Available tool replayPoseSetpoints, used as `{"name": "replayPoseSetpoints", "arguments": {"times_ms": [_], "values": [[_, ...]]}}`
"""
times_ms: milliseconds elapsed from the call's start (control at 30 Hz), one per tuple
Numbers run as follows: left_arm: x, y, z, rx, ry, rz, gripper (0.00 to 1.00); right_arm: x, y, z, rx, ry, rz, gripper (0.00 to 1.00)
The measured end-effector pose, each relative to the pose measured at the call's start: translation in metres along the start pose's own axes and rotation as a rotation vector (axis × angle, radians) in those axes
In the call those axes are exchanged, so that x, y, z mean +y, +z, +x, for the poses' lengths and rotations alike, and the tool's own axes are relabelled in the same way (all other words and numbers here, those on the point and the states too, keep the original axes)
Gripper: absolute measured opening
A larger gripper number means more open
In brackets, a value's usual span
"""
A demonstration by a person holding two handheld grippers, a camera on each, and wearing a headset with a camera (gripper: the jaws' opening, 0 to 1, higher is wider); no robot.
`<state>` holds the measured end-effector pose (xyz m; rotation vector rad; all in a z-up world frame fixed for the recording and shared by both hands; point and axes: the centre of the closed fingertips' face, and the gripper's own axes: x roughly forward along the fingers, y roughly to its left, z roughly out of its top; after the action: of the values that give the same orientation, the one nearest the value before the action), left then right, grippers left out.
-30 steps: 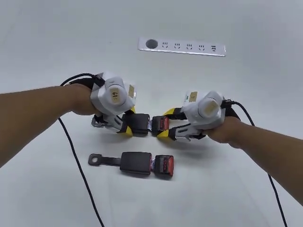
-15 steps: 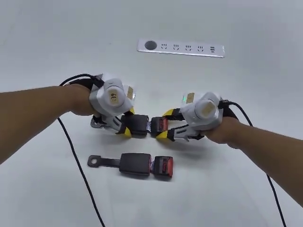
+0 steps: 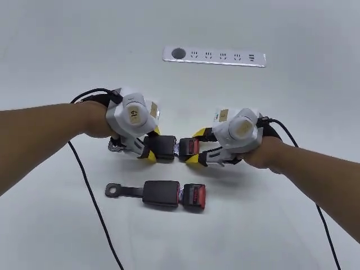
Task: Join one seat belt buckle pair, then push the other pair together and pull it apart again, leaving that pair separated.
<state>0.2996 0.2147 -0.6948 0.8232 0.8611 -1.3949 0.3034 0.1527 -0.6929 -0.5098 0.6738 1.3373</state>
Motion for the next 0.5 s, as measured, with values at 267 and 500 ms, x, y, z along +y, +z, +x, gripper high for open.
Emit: {"name": "replayPoseSetpoints", "arguments": {"times_ms": [267, 500], "values": [[-0.0008, 0.0004, -0.0009, -0.015, 0.009, -0.019, 0.34, 0.0001, -0.0015, -0.0038, 0.009, 0.002, -0.004, 0.33], [-0.0007, 0.0012, -0.0021, -0.035, 0.013, -0.030, 0.34, -0.0063, -0.0093, -0.0086, 0.028, 0.003, -0.009, 0.33]]}}
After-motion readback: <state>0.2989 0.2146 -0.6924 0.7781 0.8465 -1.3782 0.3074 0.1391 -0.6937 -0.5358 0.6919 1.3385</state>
